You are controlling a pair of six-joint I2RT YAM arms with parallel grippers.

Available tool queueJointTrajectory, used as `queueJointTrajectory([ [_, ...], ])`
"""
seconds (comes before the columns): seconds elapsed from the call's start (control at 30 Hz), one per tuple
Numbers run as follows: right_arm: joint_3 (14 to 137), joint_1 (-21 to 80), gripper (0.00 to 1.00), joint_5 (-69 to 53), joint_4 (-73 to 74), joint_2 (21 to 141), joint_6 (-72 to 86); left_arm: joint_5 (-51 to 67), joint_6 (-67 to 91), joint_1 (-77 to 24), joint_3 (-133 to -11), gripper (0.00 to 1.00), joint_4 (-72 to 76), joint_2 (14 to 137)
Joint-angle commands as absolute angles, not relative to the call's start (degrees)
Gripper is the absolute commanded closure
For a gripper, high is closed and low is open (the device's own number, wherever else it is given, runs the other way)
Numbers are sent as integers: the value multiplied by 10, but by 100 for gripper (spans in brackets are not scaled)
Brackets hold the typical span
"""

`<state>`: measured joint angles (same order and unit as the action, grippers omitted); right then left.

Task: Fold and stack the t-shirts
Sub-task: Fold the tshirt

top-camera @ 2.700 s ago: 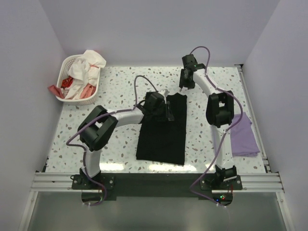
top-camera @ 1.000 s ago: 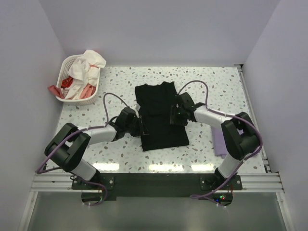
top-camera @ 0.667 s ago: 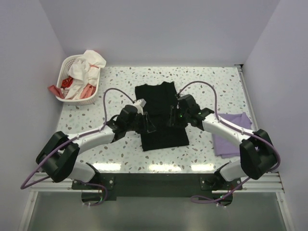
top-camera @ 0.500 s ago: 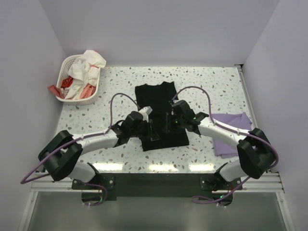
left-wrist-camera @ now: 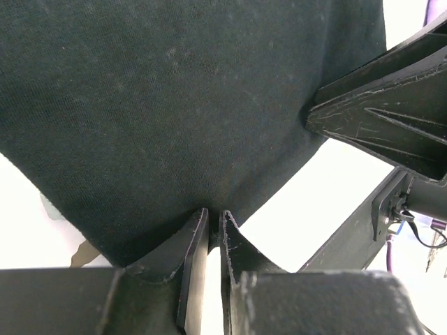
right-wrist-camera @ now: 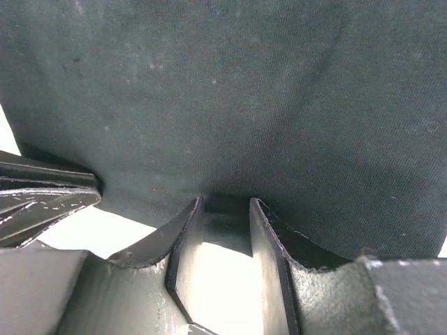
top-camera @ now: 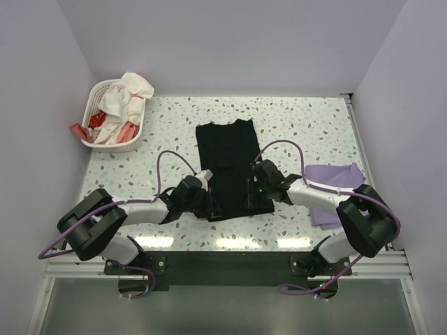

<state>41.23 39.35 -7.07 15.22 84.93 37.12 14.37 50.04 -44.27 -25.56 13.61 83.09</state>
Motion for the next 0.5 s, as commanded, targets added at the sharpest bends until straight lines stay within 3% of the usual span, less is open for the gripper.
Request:
queueJointTrajectory([
  [0.0,398,396,64,-46,162,829,373,138,499,-445,-237,83,122,833],
  [0.47,363,385,62,17,238,737,376,120,497,-445,-222,82,89,789],
])
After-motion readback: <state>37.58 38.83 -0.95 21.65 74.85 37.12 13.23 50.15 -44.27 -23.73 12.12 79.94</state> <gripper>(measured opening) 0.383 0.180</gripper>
